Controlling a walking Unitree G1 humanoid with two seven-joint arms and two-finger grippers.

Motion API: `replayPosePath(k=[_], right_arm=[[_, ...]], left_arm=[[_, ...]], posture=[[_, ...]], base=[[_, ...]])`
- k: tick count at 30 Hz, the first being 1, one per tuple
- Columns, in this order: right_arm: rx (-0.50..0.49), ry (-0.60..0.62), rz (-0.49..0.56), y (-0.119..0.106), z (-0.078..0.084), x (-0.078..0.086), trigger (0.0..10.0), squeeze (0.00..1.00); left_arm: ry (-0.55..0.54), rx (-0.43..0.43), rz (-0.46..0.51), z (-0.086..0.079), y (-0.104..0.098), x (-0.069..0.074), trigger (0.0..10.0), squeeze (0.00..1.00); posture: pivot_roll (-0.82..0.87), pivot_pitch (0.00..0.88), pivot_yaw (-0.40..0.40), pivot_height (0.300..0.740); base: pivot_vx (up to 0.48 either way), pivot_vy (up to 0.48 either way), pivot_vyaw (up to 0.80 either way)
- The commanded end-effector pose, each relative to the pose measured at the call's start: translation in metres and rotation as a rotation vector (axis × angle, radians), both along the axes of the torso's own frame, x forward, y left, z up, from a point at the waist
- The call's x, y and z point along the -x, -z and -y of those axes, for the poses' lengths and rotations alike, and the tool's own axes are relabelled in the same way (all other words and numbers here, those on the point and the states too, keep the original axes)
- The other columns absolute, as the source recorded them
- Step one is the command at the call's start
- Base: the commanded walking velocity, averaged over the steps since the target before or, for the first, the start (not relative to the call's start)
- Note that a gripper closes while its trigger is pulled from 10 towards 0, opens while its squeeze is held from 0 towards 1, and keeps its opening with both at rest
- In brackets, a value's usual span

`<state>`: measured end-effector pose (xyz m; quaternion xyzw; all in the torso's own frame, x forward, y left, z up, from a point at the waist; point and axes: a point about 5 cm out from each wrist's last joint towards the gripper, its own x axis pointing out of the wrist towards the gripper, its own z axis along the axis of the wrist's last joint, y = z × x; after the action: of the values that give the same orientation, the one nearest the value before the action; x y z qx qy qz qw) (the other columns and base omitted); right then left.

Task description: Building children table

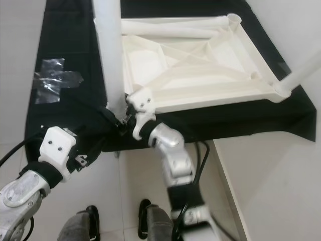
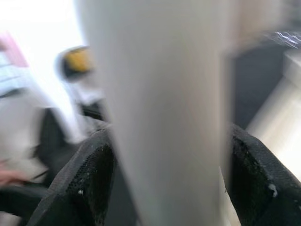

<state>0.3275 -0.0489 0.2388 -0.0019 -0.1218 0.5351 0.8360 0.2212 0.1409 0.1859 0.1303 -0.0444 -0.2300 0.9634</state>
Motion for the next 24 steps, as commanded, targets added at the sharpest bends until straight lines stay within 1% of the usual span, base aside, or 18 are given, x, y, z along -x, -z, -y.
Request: replayPosePath(k=[1,3,4,6,7,8,9,10,11,12,13,17,22,23,24], right_arm=[[0.016,-0.121,-0.008,0.004,0.000,0.000,10.0,0.00],[0.070,-0.223,0.027,-0.001,0.002,-0.005,10.0,0.00],[0.070,-0.223,0.027,-0.001,0.002,-0.005,10.0,0.00],[0.120,-0.303,0.047,-0.009,0.003,-0.012,10.0,0.00],[0.120,-0.303,0.047,-0.009,0.003,-0.012,10.0,0.00],[0.133,-0.328,0.054,-0.012,0.004,-0.014,9.4,0.00],[0.133,-0.328,0.054,-0.012,0.004,-0.014,9.4,0.00],[0.146,-0.362,0.056,-0.017,0.003,-0.017,0.0,0.00],[0.163,-0.402,0.054,-0.020,0.003,-0.018,0.0,0.00],[0.163,-0.402,0.054,-0.020,0.003,-0.018,0.0,0.00],[0.185,-0.438,0.053,-0.023,0.004,-0.020,0.0,0.00],[0.211,-0.475,0.049,-0.025,0.007,-0.023,0.0,0.00],[0.200,-0.481,0.038,-0.025,0.010,-0.026,0.0,0.00],[0.200,-0.481,0.034,-0.023,0.011,-0.027,0.0,0.00],[0.196,-0.458,0.022,-0.015,0.015,-0.027,0.0,0.00]], left_arm=[[0.005,0.004,-0.020,0.002,0.005,0.002,10.0,0.00],[0.003,0.005,-0.019,0.002,0.005,0.002,10.0,0.00],[0.003,0.005,-0.019,0.002,0.005,0.002,10.0,0.00],[-0.004,0.004,-0.016,0.000,0.004,0.003,10.0,0.00],[-0.004,0.004,-0.016,0.000,0.004,0.003,10.0,0.00],[-0.007,0.003,-0.016,-0.001,0.003,0.003,10.0,0.00],[-0.007,0.003,-0.016,-0.001,0.003,0.003,10.0,0.00],[-0.010,0.001,-0.016,-0.002,0.003,0.003,10.0,0.00],[-0.011,-0.002,-0.020,-0.003,0.004,0.004,10.0,0.00],[-0.011,-0.002,-0.020,-0.003,0.004,0.004,10.0,0.00],[-0.010,-0.004,-0.022,-0.003,0.004,0.005,10.0,0.00],[-0.009,-0.006,-0.022,-0.003,0.003,0.006,10.0,0.00],[-0.013,-0.006,-0.021,-0.004,0.002,0.006,10.0,0.00],[-0.013,-0.004,-0.021,-0.004,0.002,0.006,10.0,0.00],[-0.009,-0.002,-0.022,-0.002,0.002,0.006,10.0,0.00]], posture=[[0.13,0.278,-0.160,0.740],[0.14,0.279,-0.161,0.740],[0.14,0.279,-0.161,0.740],[0.15,0.284,-0.161,0.740],[0.15,0.284,-0.161,0.740],[0.15,0.284,-0.161,0.740],[0.15,0.284,-0.161,0.740],[0.15,0.290,-0.159,0.740],[0.16,0.293,-0.156,0.740],[0.16,0.293,-0.156,0.740],[0.17,0.297,-0.157,0.740],[0.17,0.302,-0.156,0.740],[0.17,0.304,-0.154,0.740],[0.17,0.307,-0.154,0.740],[0.16,0.308,-0.156,0.740]], base=[[0.000,0.000,0.00],[0.000,0.000,0.00],[0.000,0.000,0.00],[0.000,0.000,0.00],[0.000,0.000,0.00],[0.000,0.000,0.00],[0.000,0.000,0.00],[0.000,0.000,0.00],[0.000,0.000,0.00],[0.000,0.000,0.00],[0.000,0.000,0.00],[0.000,0.000,0.00],[0.000,0.000,0.00],[0.000,0.000,0.00],[0.000,0.000,0.00]])
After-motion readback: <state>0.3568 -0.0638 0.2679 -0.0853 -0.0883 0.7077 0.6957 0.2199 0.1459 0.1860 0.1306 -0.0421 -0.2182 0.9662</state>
